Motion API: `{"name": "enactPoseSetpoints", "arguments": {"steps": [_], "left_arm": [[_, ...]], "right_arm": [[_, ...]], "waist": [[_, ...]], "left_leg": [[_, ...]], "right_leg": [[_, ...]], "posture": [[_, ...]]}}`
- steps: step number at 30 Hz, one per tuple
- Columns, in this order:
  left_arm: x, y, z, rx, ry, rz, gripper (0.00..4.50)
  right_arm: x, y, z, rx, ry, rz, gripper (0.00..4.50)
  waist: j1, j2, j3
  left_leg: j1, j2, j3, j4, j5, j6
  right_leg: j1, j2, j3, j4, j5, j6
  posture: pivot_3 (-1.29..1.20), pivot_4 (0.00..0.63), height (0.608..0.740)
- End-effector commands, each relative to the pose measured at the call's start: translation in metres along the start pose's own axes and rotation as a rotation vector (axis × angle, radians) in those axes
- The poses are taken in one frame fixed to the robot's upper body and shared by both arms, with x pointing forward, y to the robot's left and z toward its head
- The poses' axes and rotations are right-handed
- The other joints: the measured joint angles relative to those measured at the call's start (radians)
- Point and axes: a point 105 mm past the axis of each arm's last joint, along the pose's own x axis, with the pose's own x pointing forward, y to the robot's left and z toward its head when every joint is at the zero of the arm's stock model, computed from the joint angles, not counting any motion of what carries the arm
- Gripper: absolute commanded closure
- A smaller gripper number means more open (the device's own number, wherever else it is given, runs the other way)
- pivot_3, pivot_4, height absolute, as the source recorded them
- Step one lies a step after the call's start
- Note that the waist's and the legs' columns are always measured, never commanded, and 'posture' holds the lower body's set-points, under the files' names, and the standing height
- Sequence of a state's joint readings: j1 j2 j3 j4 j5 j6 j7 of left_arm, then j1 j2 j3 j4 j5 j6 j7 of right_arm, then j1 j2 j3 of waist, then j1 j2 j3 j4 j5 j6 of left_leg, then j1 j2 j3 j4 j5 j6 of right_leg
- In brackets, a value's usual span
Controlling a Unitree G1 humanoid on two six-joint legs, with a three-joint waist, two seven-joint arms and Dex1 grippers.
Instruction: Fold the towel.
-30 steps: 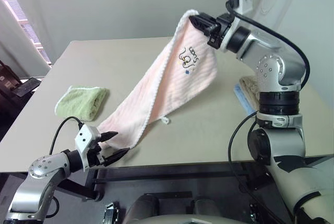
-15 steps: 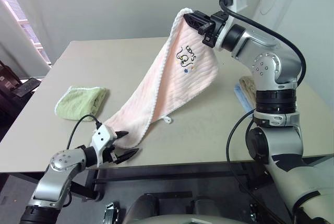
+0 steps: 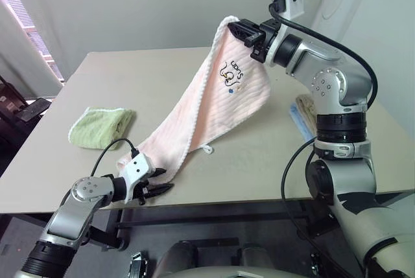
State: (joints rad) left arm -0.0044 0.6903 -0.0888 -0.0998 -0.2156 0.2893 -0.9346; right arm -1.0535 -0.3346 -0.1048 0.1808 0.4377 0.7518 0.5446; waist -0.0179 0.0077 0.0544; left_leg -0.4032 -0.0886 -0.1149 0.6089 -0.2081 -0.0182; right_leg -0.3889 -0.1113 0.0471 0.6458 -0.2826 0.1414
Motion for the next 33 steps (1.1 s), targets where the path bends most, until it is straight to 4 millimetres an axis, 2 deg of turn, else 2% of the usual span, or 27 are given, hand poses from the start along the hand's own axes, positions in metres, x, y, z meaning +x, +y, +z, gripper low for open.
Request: {"name": "enactPoseSetpoints", "arguments": {"steps": [1,4,6,10,15,18,21,23,27,29,33], "left_arm": [[-0.012,0.013,-0.012,-0.035,0.066,0.056,3.33],[-0.019,0.017,-0.012,-0.054,0.067,0.062,4.42],[-0.027,0.017,-0.008,-0.076,0.047,0.047,4.47],[-0.051,0.033,0.026,-0.129,-0.104,0.094,4.47],[-0.099,0.073,0.056,-0.153,-0.220,0.244,4.47],[-0.115,0.103,0.072,-0.117,-0.273,0.357,4.47],[-0.114,0.138,0.087,-0.086,-0.316,0.483,4.47],[-0.110,0.164,0.098,-0.089,-0.353,0.567,4.47],[-0.095,0.213,0.124,-0.080,-0.402,0.757,4.47],[-0.089,0.226,0.140,-0.086,-0.441,0.821,4.47],[-0.076,0.237,0.171,-0.065,-0.470,0.917,4.47]], "right_arm": [[-0.003,0.006,0.017,-0.033,-0.060,0.008,4.50],[-0.004,0.005,0.014,-0.029,-0.060,0.003,4.50],[-0.004,0.003,0.012,-0.026,-0.058,-0.005,4.50],[-0.009,-0.006,0.006,-0.028,-0.043,-0.042,4.50],[-0.029,-0.035,-0.006,-0.065,-0.017,-0.151,4.50],[-0.045,-0.059,-0.016,-0.079,0.021,-0.245,4.50],[-0.053,-0.079,-0.023,-0.002,0.052,-0.303,4.50],[-0.055,-0.092,-0.026,-0.043,0.055,-0.356,4.50],[-0.047,-0.106,-0.038,-0.101,0.076,-0.418,4.50],[-0.041,-0.113,-0.045,-0.107,0.080,-0.447,4.50],[-0.029,-0.121,-0.051,-0.143,0.072,-0.498,4.50]], "waist": [[-0.002,0.000,0.000],[-0.005,0.000,0.000],[-0.011,0.000,0.000],[-0.024,0.000,0.000],[-0.021,-0.001,0.001],[-0.017,-0.001,0.001],[-0.015,-0.001,0.001],[-0.014,-0.001,0.001],[-0.017,-0.003,0.002],[-0.026,-0.006,0.003],[-0.034,-0.008,0.004]], "left_leg": [[0.001,0.000,0.000,0.000,0.000,0.000],[0.006,0.000,-0.001,-0.001,0.000,-0.001],[0.007,0.000,-0.001,-0.001,0.000,0.000],[0.007,0.000,-0.001,-0.003,0.000,0.000],[0.005,0.000,-0.001,-0.003,0.000,0.000],[0.005,-0.001,-0.001,-0.002,0.000,0.000],[0.006,-0.002,0.000,-0.001,0.000,0.000],[0.007,-0.001,-0.001,-0.001,0.000,0.000],[0.007,-0.003,0.000,0.000,0.001,-0.001],[0.007,-0.004,0.000,-0.001,0.002,-0.001],[0.002,-0.004,0.000,-0.003,0.002,-0.002]], "right_leg": [[0.000,0.000,0.000,0.001,0.000,-0.001],[0.001,0.000,0.000,0.001,0.001,-0.003],[0.001,0.000,0.000,0.001,0.001,-0.003],[-0.001,0.000,0.000,0.001,0.001,-0.003],[-0.002,-0.001,0.000,0.001,0.001,-0.003],[-0.001,-0.001,-0.001,0.000,0.001,-0.003],[0.000,-0.002,0.000,0.000,0.001,-0.003],[0.001,-0.001,-0.001,0.000,0.002,-0.003],[0.002,0.000,-0.001,0.001,0.003,0.001],[0.002,0.000,0.000,0.001,0.004,0.003],[-0.001,-0.001,0.000,0.001,0.005,0.004]], "posture": [[0.00,0.000,0.740],[0.00,0.000,0.740],[0.00,0.000,0.740],[0.00,0.000,0.740],[0.00,0.000,0.740],[0.00,0.000,0.740],[0.00,0.000,0.740],[0.00,0.000,0.740],[0.00,0.000,0.740],[0.00,0.000,0.740],[0.00,0.000,0.740]]}}
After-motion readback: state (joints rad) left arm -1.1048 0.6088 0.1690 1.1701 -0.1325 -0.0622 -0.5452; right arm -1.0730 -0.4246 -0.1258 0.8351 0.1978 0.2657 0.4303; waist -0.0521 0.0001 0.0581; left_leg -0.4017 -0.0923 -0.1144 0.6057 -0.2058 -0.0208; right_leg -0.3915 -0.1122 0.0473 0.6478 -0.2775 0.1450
